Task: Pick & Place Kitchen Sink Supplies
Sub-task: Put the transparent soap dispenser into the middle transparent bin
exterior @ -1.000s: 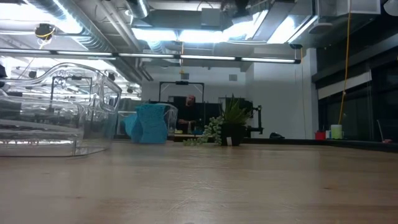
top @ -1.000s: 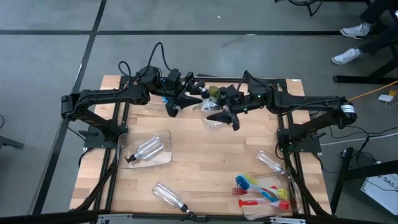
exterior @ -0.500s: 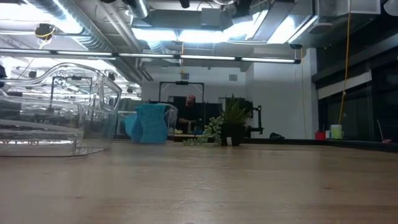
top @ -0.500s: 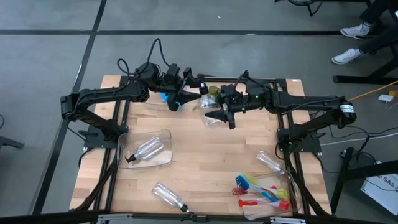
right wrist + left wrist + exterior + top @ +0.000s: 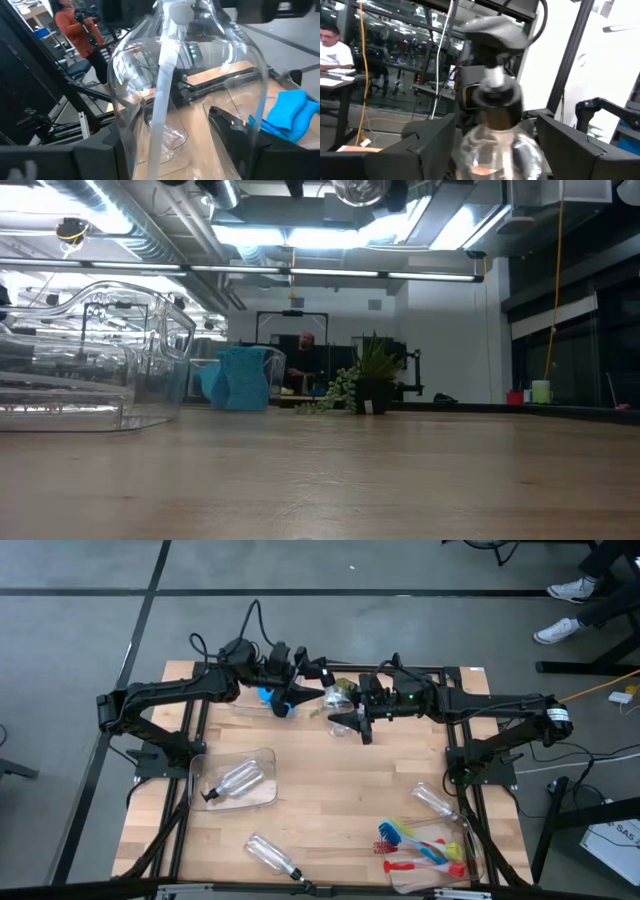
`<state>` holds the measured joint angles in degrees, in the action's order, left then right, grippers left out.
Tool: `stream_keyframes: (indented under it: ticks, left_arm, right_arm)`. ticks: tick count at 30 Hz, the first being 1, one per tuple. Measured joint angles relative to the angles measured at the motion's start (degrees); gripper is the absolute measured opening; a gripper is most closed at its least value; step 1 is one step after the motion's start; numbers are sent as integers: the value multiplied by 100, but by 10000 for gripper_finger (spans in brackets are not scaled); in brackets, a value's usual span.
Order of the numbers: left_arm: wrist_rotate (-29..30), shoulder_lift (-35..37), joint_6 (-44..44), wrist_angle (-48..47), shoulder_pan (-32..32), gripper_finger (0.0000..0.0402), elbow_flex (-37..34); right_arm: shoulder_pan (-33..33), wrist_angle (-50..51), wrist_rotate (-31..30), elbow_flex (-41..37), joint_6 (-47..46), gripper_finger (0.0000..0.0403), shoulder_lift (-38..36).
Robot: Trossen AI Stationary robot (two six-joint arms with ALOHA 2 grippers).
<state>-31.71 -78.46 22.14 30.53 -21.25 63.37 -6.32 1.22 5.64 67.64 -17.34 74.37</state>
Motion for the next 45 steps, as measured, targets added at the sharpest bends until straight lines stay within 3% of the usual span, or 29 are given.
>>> stream_keyframes:
  ticks: [11, 17, 27, 39, 45]
  left_arm:
    - [-404, 267, 40, -580, -353, 266, 0]
    - [602, 503, -103, -731, -509, 265, 0]
    - [1401, 182, 351, 17, -78, 265, 0]
    - [1345, 181, 102, -179, 223, 265, 0]
    - [675, 201, 240, -396, 153, 265, 0]
  right_arm:
    - [-94, 37, -165, 0, 78, 216, -20]
    - [-108, 126, -419, 0, 306, 216, -22]
    - [-108, 172, -823, -4, 1107, 216, -31]
    - [-178, 169, -949, -4, 1456, 216, -28]
    - [-169, 170, -1174, -4, 1524, 216, -28]
